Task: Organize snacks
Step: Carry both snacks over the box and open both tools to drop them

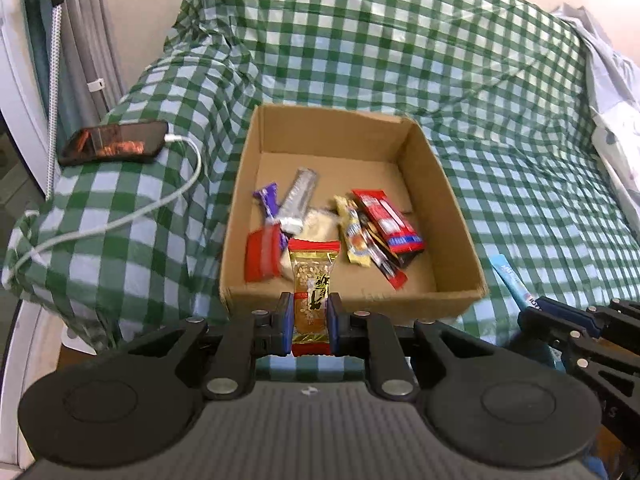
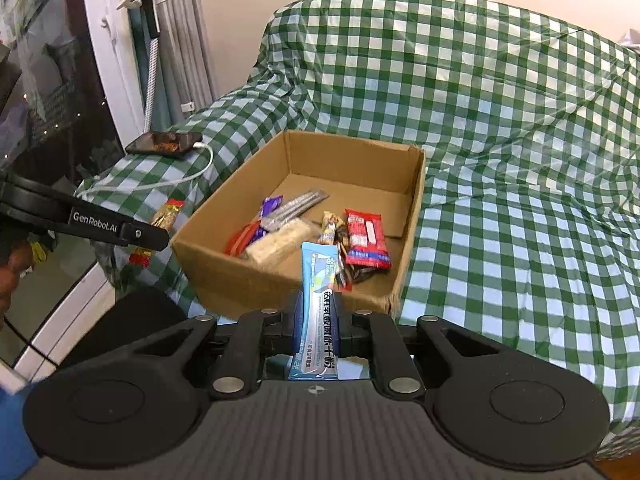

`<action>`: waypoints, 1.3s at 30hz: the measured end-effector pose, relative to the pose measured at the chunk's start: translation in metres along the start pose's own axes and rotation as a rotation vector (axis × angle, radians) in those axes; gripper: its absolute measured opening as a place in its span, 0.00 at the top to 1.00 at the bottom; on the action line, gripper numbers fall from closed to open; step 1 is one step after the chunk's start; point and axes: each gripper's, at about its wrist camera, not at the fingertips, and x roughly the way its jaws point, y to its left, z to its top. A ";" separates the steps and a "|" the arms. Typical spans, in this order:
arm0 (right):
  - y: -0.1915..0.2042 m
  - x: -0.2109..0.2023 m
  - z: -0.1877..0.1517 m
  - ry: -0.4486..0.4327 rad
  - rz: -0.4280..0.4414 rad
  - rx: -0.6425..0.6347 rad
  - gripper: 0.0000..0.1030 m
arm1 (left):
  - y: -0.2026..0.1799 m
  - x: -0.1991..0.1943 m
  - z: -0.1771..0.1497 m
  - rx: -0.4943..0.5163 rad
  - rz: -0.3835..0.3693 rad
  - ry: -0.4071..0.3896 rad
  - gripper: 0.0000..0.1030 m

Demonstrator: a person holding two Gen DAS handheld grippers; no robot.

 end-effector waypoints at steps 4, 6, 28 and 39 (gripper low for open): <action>0.000 0.016 0.025 -0.013 -0.002 0.019 0.86 | 0.003 0.011 0.029 -0.028 0.021 -0.003 0.82; -0.001 0.025 0.037 -0.018 0.001 0.029 0.86 | 0.003 0.017 0.041 -0.032 0.021 -0.008 0.82; -0.047 0.154 0.087 0.080 -0.011 0.105 0.86 | -0.006 0.152 0.107 0.018 0.078 0.126 0.82; -0.062 0.195 0.080 0.140 -0.021 0.134 0.86 | -0.010 0.201 0.109 0.044 0.106 0.190 0.82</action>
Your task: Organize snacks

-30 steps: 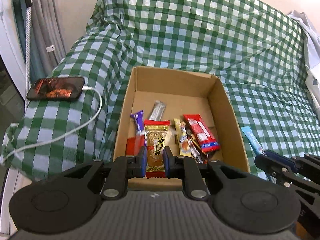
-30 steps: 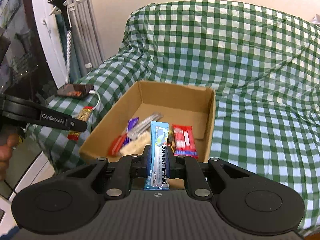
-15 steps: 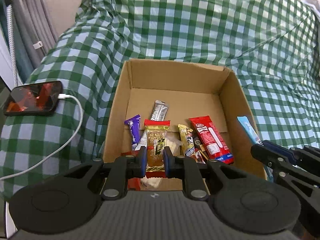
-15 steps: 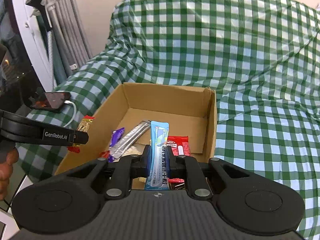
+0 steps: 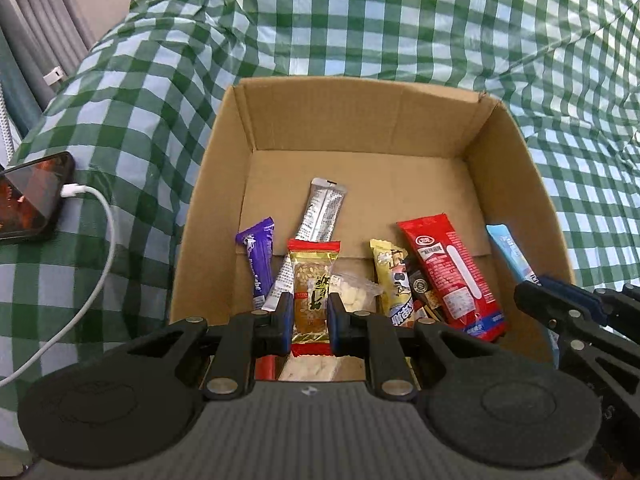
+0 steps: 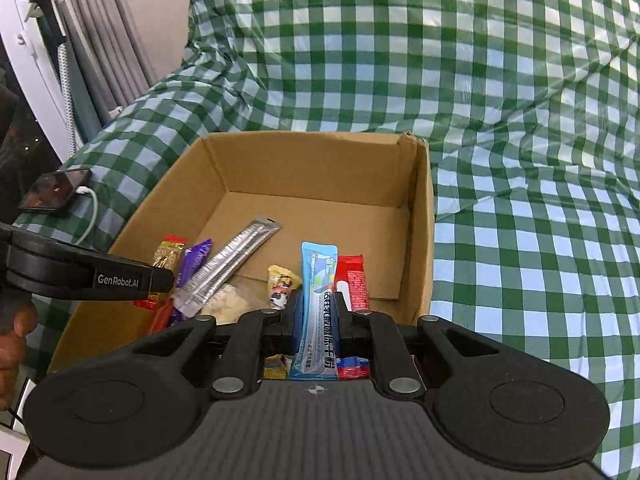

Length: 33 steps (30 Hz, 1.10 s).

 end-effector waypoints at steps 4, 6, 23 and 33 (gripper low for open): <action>-0.004 0.008 -0.001 0.008 -0.002 0.013 0.85 | -0.001 0.010 0.002 0.007 0.007 0.014 0.81; -0.005 0.010 0.000 0.011 0.009 0.013 0.80 | 0.000 0.011 0.003 0.006 0.021 0.016 0.74; 0.029 -0.075 -0.044 -0.084 -0.016 -0.024 0.03 | 0.011 -0.089 -0.079 -0.013 0.024 -0.134 0.00; 0.056 -0.136 -0.088 -0.147 -0.090 -0.064 0.01 | 0.022 -0.137 -0.137 -0.060 0.073 -0.143 0.00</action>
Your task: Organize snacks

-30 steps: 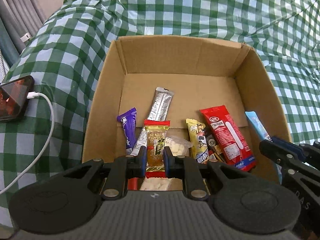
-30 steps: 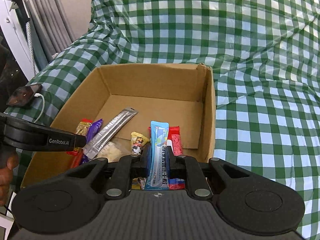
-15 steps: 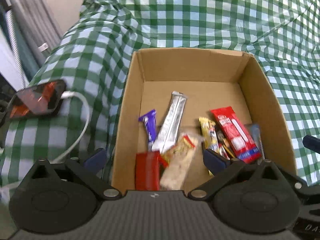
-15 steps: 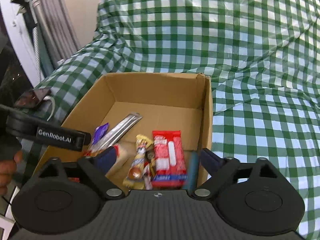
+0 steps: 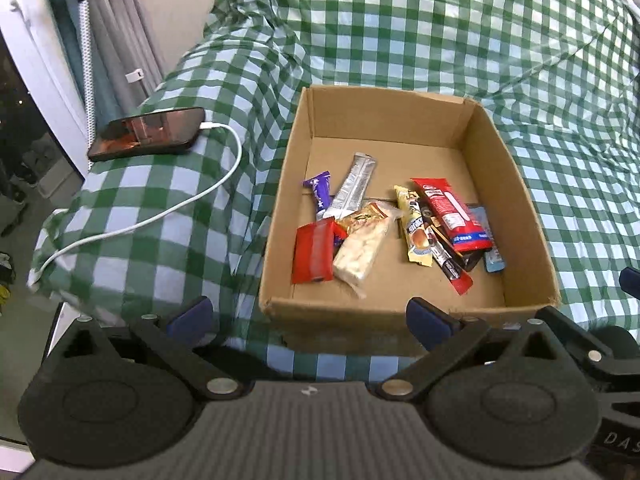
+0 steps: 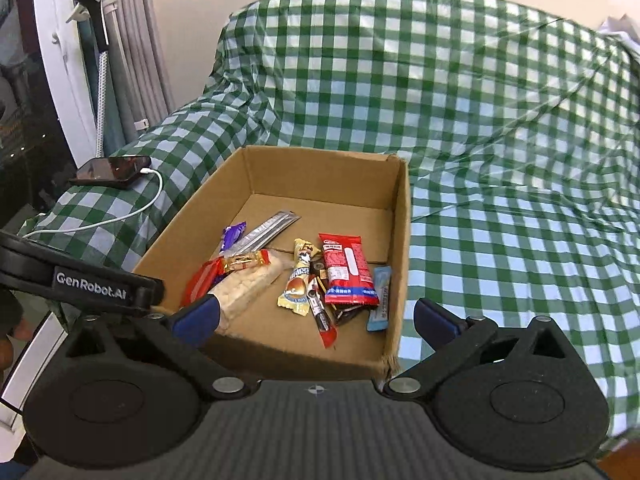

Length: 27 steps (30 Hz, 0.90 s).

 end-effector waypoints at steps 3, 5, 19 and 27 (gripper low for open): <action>0.003 -0.015 -0.005 -0.025 -0.015 -0.014 0.01 | 0.003 -0.017 -0.010 -0.007 0.024 -0.039 0.00; 0.005 -0.025 -0.007 -0.045 -0.013 -0.024 0.01 | 0.004 -0.027 -0.017 -0.004 0.038 -0.062 0.00; 0.010 -0.070 -0.023 -0.107 -0.009 -0.048 0.01 | 0.000 -0.065 -0.043 0.028 0.084 -0.106 0.00; 0.010 -0.075 -0.026 -0.115 -0.015 -0.043 0.01 | -0.001 -0.069 -0.046 0.037 0.096 -0.122 0.00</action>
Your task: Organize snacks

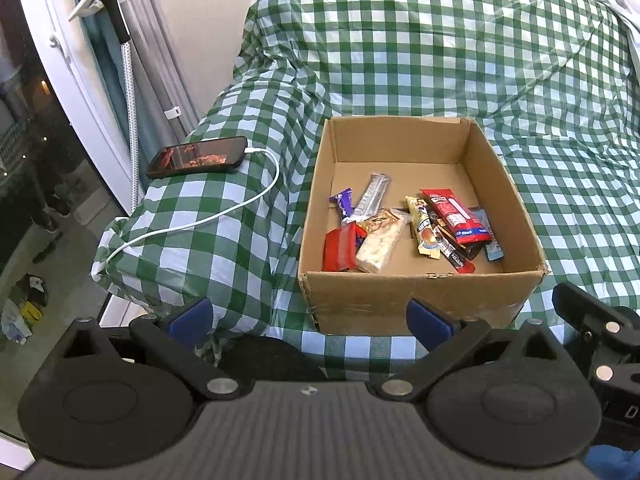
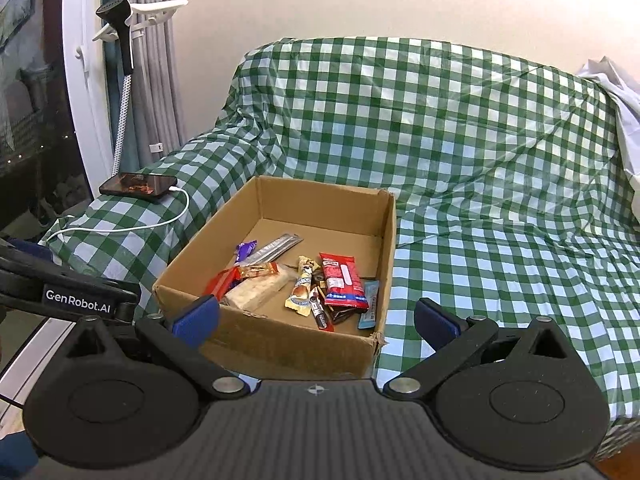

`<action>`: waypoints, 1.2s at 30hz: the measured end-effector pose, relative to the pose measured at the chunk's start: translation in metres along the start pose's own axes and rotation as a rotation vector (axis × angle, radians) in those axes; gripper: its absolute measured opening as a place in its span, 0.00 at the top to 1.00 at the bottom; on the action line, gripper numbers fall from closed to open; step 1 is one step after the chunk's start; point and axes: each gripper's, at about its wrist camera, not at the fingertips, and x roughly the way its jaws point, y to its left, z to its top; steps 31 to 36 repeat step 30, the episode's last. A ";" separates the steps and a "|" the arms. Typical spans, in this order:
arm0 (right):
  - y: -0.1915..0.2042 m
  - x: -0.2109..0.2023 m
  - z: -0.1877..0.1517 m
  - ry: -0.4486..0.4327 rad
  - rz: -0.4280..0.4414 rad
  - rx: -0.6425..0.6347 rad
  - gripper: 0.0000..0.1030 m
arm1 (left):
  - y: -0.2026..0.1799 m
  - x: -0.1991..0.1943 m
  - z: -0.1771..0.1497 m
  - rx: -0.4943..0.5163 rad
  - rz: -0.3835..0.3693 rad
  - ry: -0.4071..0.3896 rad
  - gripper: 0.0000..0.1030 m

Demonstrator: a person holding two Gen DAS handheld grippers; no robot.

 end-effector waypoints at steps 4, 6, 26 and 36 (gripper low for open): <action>0.001 0.000 0.000 0.000 -0.002 0.002 0.01 | -0.001 -0.001 0.000 0.003 0.003 0.000 0.00; 0.001 0.000 -0.001 0.002 -0.002 0.003 0.01 | -0.001 -0.001 0.000 0.002 0.005 0.000 0.00; 0.000 0.002 -0.004 0.011 -0.001 0.004 0.01 | 0.001 0.012 0.001 0.017 0.002 0.037 0.00; 0.000 0.002 -0.003 0.012 0.000 0.004 0.01 | 0.003 0.016 0.002 0.004 0.005 0.050 0.00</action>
